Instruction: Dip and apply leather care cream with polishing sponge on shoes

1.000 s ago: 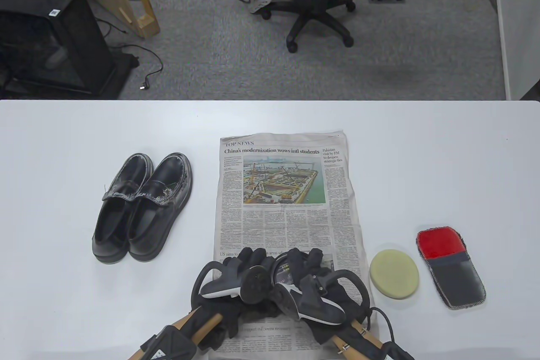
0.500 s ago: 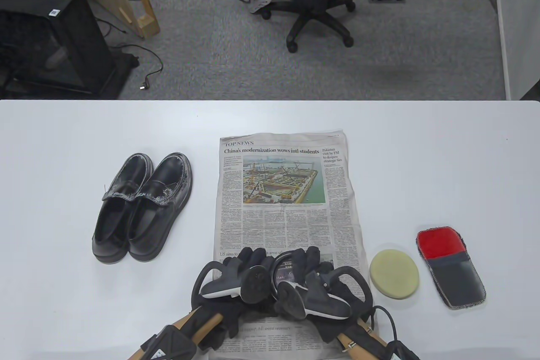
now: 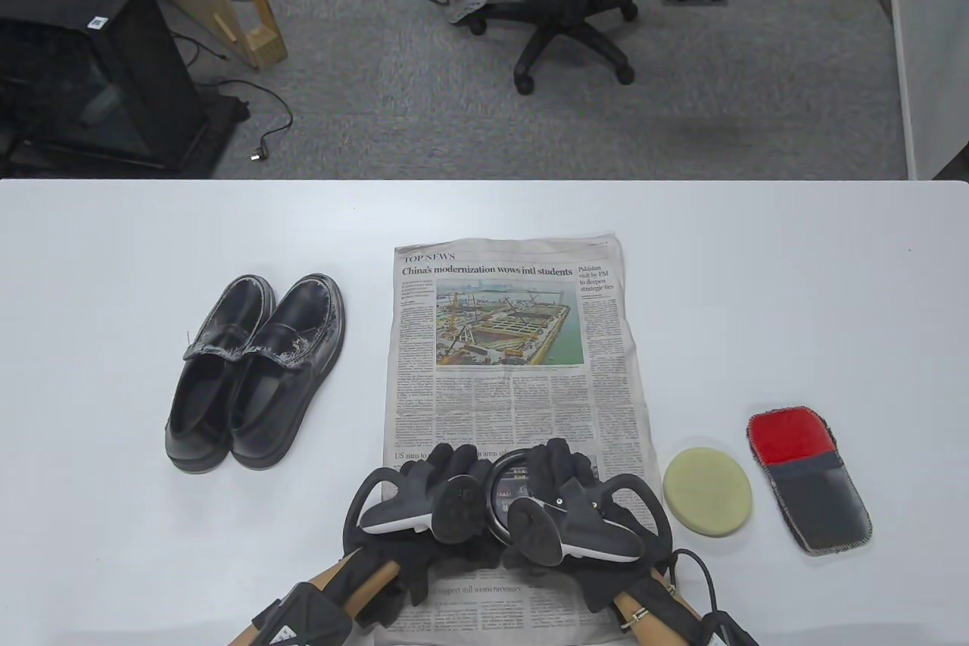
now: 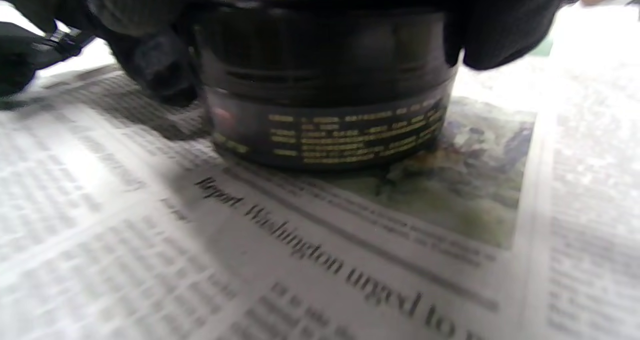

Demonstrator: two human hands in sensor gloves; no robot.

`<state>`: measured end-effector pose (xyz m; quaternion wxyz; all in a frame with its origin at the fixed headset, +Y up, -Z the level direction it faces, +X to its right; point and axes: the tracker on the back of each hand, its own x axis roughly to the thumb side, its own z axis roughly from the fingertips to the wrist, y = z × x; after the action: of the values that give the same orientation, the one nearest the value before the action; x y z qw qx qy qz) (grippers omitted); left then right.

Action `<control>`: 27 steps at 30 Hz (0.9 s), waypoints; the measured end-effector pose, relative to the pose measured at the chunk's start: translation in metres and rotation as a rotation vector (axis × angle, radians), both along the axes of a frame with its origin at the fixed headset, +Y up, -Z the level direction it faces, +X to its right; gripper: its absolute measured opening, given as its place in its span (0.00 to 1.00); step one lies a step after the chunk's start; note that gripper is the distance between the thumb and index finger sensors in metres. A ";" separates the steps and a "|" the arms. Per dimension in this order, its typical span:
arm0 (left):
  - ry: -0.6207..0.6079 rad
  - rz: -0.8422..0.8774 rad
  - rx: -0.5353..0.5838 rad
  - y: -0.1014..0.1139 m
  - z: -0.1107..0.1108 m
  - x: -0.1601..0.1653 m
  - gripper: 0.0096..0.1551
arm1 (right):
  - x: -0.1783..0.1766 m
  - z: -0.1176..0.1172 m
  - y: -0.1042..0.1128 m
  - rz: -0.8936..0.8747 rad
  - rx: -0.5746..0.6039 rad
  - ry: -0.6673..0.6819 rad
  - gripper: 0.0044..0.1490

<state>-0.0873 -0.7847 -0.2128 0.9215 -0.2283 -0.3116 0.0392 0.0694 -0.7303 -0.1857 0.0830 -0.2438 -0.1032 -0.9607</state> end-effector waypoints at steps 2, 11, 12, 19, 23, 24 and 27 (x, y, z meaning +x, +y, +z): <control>0.003 0.002 -0.007 0.000 -0.001 -0.001 0.65 | -0.003 0.001 0.000 0.038 0.026 -0.005 0.79; -0.010 -0.012 -0.010 0.003 -0.003 -0.002 0.65 | -0.012 0.001 -0.011 -0.001 -0.057 -0.014 0.87; -0.022 -0.026 -0.007 0.004 -0.004 -0.003 0.64 | -0.013 0.001 -0.013 0.001 -0.064 -0.015 0.88; 0.040 0.004 0.104 0.038 -0.010 -0.025 0.57 | -0.009 -0.007 -0.014 -0.091 -0.080 -0.047 0.89; 0.123 -0.007 0.219 0.061 -0.009 -0.041 0.56 | -0.007 -0.009 -0.013 -0.129 -0.050 -0.035 0.89; 0.131 -0.010 0.232 0.064 -0.008 -0.044 0.56 | -0.006 -0.010 -0.012 -0.130 -0.049 -0.034 0.88; 0.175 0.021 0.291 0.068 -0.004 -0.058 0.57 | 0.013 -0.025 0.004 -0.158 -0.012 -0.106 0.88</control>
<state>-0.1448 -0.7162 -0.2166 0.9680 -0.0851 -0.2348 0.0229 0.0821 -0.7259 -0.2110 -0.0001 -0.2006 -0.0938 -0.9752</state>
